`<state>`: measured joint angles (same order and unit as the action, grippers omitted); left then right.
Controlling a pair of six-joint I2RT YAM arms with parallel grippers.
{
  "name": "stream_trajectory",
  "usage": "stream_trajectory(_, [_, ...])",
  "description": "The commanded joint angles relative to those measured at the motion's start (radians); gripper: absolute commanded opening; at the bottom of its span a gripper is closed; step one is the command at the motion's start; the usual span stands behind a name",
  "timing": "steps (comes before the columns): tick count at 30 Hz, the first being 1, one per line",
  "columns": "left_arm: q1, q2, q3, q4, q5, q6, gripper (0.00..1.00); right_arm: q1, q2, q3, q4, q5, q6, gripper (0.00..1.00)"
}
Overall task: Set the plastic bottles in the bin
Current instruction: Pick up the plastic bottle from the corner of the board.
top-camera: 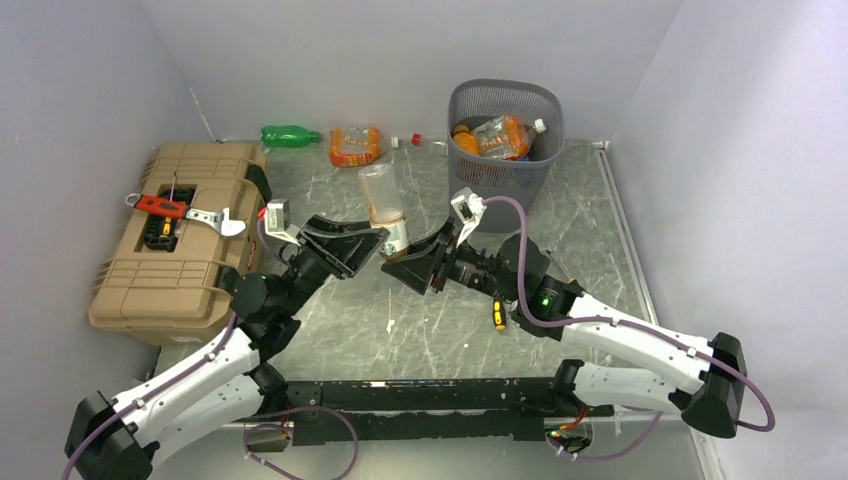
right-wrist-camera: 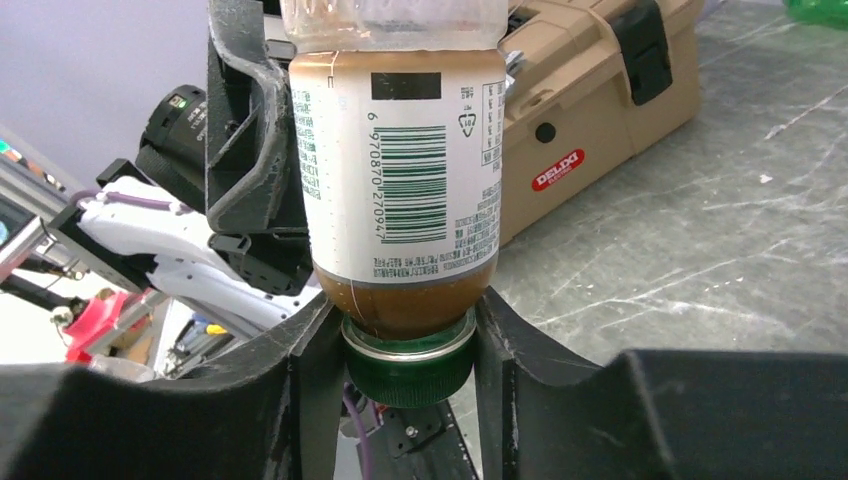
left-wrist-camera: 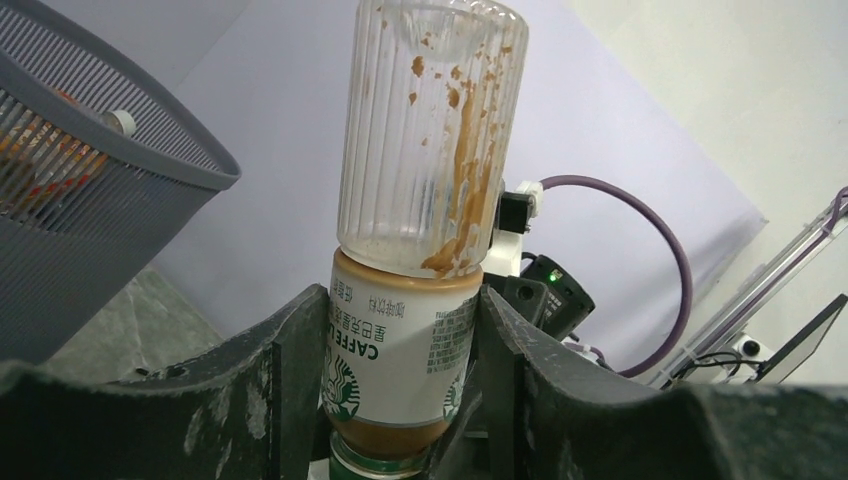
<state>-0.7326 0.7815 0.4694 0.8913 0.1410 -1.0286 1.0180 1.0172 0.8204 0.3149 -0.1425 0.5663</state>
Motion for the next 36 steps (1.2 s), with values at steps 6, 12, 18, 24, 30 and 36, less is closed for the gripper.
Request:
stream_trajectory(6, [-0.010,-0.155,0.093,-0.253,0.015,0.201,0.99,0.002,-0.088,0.050,-0.145,0.035,-0.100,0.00])
stream_trajectory(12, [-0.010,-0.282,0.229,-0.624,-0.057,0.528,0.99,0.001,-0.218,0.086,-0.435,0.125,-0.198,0.00])
stream_trajectory(18, [-0.010,-0.230,0.389,-0.786,0.076,0.791,1.00,0.001,-0.270,0.140,-0.589,0.194,-0.248,0.00])
stream_trajectory(24, [-0.009,-0.092,0.629,-1.185,0.339,1.364,0.99,0.001,-0.124,0.356,-0.864,0.100,-0.326,0.00])
stream_trajectory(30, [-0.009,-0.082,0.681,-1.403,0.318,1.952,0.99,0.000,-0.032,0.503,-1.062,0.038,-0.316,0.00])
stream_trajectory(36, [-0.010,-0.017,0.720,-1.455,0.234,2.220,1.00,0.001,0.136,0.670,-1.234,0.029,-0.312,0.00])
